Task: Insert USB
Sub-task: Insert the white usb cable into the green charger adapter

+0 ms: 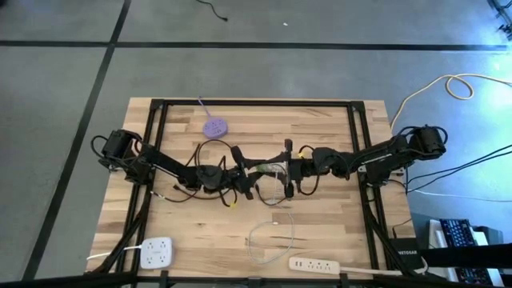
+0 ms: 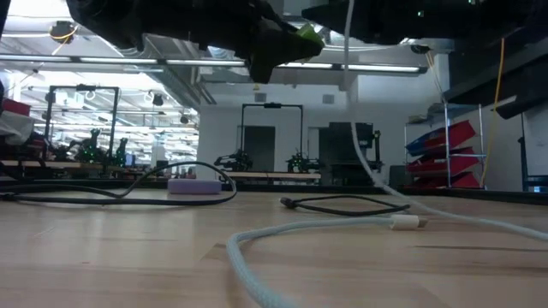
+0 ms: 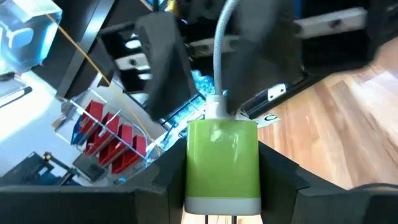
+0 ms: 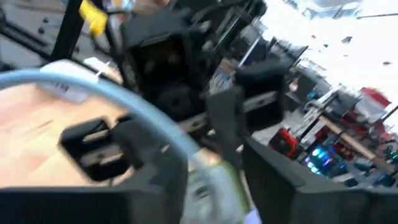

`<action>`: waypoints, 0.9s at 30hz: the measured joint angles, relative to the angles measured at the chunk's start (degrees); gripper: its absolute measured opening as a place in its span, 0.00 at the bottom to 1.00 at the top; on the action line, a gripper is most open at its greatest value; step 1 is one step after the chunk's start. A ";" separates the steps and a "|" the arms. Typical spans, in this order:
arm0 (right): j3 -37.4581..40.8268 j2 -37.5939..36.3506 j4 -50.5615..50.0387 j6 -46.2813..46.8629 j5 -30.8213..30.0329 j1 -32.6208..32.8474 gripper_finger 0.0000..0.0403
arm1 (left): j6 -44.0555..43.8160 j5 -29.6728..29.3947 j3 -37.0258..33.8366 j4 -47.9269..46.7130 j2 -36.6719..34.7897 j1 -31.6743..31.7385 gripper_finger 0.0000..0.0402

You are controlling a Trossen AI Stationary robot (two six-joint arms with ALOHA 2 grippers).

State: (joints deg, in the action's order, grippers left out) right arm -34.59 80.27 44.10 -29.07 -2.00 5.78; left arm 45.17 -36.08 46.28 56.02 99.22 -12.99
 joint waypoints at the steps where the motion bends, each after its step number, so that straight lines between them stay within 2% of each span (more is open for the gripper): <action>1: 0.00 -0.01 -0.01 1.04 0.99 0.02 0.47 | -0.29 -0.04 -0.02 -0.34 0.00 0.24 0.31; 6: -0.02 -1.10 -2.48 2.43 4.76 1.04 0.65 | -2.12 -0.37 -0.11 -2.51 0.00 0.96 0.31; 10: -0.09 -4.08 -12.13 2.07 0.07 2.86 0.68 | -4.01 -0.61 -0.63 -4.26 0.02 1.63 0.31; 13: -0.09 -7.02 -22.50 2.95 -8.13 4.47 0.64 | -4.88 -0.61 -2.56 -3.31 0.06 2.12 0.31; 15: -0.07 -9.01 -26.00 3.46 -12.98 5.47 0.59 | -5.29 0.95 -4.23 -2.20 0.11 2.23 0.31; 19: -0.13 -11.57 -26.97 3.39 -13.47 5.88 0.50 | -4.76 8.32 -5.57 -3.10 0.11 2.16 0.31; 24: -0.13 -11.18 -31.82 2.88 -14.89 5.84 0.43 | -5.45 8.90 -5.57 -3.45 0.11 2.12 0.31; 27: -0.10 -8.87 -31.44 1.47 -15.51 6.35 0.32 | -5.91 8.92 -5.57 -3.53 0.11 2.17 0.31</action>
State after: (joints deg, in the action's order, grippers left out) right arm -34.69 71.40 12.66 -27.60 -17.51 12.14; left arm 39.27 -27.15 40.71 52.49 99.33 -10.82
